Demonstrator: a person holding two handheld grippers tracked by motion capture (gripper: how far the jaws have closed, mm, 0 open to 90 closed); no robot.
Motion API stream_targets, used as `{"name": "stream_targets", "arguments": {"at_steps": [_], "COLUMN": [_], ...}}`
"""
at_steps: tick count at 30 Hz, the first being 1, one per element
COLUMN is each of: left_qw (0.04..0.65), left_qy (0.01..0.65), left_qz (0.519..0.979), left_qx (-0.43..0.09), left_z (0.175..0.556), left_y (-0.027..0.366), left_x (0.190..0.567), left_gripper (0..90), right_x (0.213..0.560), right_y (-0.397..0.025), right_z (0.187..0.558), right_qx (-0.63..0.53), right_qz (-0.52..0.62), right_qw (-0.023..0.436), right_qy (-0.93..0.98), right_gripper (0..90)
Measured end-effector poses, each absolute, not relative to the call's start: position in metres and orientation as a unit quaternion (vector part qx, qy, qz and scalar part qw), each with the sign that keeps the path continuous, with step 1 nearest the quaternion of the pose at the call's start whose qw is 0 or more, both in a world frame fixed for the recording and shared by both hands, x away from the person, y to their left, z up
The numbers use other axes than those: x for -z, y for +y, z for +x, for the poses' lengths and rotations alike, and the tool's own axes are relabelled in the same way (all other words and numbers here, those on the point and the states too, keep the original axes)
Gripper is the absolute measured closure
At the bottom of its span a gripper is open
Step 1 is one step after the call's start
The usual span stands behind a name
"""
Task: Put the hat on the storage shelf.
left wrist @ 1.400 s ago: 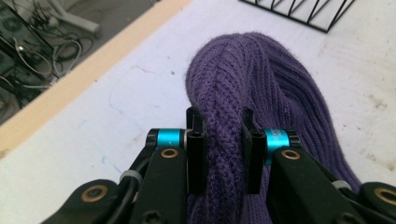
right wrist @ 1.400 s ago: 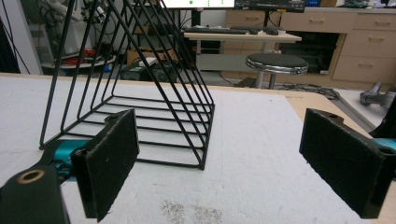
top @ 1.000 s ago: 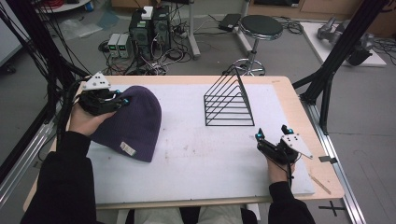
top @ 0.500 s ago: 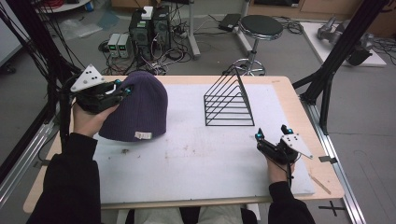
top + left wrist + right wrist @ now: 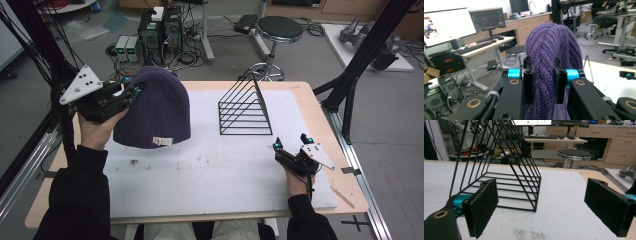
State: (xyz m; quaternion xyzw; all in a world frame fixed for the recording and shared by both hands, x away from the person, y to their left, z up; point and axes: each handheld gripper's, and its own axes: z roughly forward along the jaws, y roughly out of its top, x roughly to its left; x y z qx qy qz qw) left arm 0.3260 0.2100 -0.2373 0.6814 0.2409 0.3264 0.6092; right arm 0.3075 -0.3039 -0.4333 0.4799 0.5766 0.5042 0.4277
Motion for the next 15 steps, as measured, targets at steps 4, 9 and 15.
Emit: {"name": "stream_targets", "arguments": {"at_steps": [4,9,15], "left_qw": [0.609,0.614,0.622], "left_qy": [0.221,0.204,0.194], "left_qz": [0.687,0.689,0.686], "left_qx": [-0.328,-0.327,-0.323], "left_z": [0.321,0.317,0.315], "left_y": [0.197,0.184,0.175], "left_x": [0.235,0.233,0.232], "left_gripper": [75.8,75.8,75.8], "right_x": [0.433,0.432,0.424], "right_y": [-0.303,-0.303,-0.299], "right_z": [0.307,0.306,0.304], "right_qx": [-0.507,-0.519,-0.554], "right_qz": [0.478,0.47,0.44], "right_qw": [0.426,0.42,0.401], "right_qy": [0.577,0.578,0.582], "right_gripper": [11.2,11.2,11.2]}}
